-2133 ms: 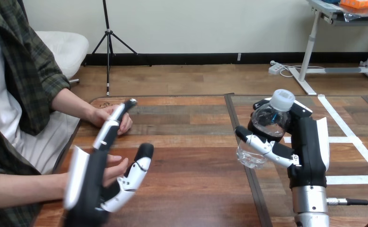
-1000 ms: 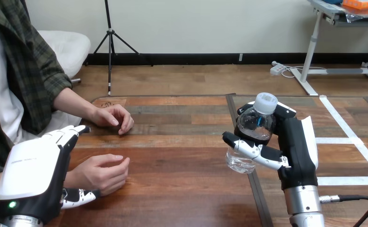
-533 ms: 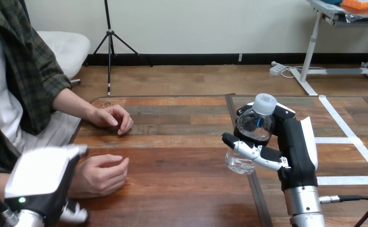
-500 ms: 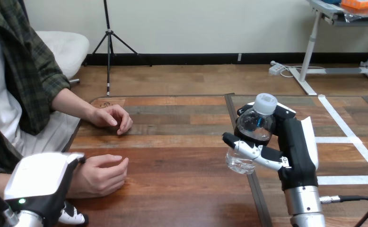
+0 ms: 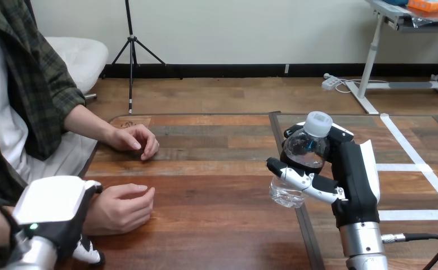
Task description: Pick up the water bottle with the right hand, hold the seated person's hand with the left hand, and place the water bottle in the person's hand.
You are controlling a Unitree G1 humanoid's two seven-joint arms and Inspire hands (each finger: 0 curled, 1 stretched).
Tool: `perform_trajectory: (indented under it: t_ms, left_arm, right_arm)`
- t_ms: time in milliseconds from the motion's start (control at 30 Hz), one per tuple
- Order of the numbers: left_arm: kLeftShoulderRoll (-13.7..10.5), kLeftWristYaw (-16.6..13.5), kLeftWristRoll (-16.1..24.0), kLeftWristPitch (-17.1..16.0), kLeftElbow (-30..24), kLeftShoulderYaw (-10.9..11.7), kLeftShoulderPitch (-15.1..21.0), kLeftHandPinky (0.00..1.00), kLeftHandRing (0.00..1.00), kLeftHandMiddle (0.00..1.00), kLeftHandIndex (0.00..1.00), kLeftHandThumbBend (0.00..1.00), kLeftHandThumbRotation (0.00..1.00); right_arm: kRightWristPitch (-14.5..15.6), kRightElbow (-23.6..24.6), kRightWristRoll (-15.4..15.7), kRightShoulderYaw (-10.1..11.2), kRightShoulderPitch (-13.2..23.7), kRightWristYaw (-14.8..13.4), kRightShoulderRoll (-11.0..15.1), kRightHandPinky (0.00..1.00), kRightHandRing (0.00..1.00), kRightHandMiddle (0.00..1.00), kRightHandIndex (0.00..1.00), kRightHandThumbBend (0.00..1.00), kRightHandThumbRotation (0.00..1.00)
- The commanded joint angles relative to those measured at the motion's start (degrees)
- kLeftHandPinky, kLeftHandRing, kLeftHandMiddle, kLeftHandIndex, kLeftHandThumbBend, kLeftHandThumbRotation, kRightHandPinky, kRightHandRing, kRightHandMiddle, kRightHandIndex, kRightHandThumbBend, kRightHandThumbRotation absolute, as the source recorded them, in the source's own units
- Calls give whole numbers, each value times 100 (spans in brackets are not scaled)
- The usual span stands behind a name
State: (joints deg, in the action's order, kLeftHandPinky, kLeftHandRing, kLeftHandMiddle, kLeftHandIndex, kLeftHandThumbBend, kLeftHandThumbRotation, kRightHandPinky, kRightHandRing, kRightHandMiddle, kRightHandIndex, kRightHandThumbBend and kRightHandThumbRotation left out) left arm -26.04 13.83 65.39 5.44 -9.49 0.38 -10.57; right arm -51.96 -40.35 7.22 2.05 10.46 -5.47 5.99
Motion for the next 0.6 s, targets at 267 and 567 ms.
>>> perform_trajectory:
  t_ms: [267,567]
  left_arm:
    - [-323,476,108,338,73,-366,397,83,85,86,82,90,5]
    - [-409,457,156,481,221,-542,500,82,83,85,81,88,4]
  right_arm:
    - [-105,205,-140,29,285,75,-18,43,45,49,51,68,0]
    - [-60,242,-122,33,278,70,-24,42,44,49,50,68,0]
